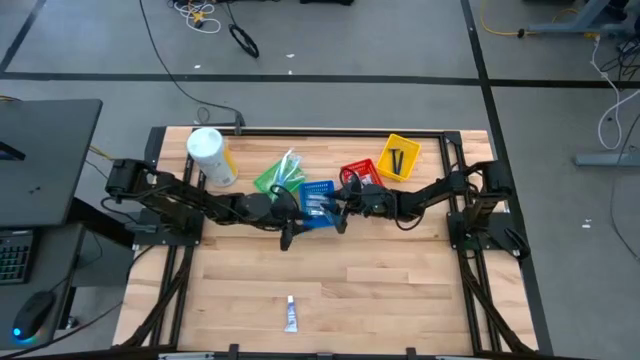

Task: Pick & Place Travel size toiletries
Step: Put the toothpaste into the red bin

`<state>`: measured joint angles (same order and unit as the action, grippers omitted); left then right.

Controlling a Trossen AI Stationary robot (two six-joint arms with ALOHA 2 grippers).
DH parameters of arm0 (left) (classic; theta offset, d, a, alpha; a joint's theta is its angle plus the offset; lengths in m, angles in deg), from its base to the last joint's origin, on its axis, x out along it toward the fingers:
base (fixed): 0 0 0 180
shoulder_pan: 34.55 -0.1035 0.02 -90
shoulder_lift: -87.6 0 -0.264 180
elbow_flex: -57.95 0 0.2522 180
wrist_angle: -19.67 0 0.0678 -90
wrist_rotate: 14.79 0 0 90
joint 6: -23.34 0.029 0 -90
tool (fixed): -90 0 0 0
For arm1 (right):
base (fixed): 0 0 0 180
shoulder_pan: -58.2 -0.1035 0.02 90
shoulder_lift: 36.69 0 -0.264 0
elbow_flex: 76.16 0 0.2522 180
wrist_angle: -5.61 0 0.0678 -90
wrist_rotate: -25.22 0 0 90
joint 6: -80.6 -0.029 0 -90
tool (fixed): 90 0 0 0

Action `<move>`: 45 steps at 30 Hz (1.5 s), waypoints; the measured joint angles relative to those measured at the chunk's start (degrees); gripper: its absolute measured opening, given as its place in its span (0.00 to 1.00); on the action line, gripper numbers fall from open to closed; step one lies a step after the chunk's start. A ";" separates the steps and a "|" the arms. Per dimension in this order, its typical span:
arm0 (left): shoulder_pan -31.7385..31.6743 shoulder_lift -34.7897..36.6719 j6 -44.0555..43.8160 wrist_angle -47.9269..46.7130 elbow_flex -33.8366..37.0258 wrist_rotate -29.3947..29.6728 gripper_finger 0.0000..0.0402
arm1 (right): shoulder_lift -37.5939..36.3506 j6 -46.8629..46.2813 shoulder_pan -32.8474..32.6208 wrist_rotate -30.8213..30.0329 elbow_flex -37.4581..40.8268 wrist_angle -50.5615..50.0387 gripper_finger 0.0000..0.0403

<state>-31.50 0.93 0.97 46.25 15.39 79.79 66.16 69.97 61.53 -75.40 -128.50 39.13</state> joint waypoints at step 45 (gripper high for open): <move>33.44 -19.30 28.53 -25.79 -19.28 1.64 0.45 | -2.85 -14.85 -33.64 -7.36 -0.58 -3.35 0.42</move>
<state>1.95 -18.37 29.50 20.46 -3.89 81.42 63.32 55.13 27.90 -82.76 -129.08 35.78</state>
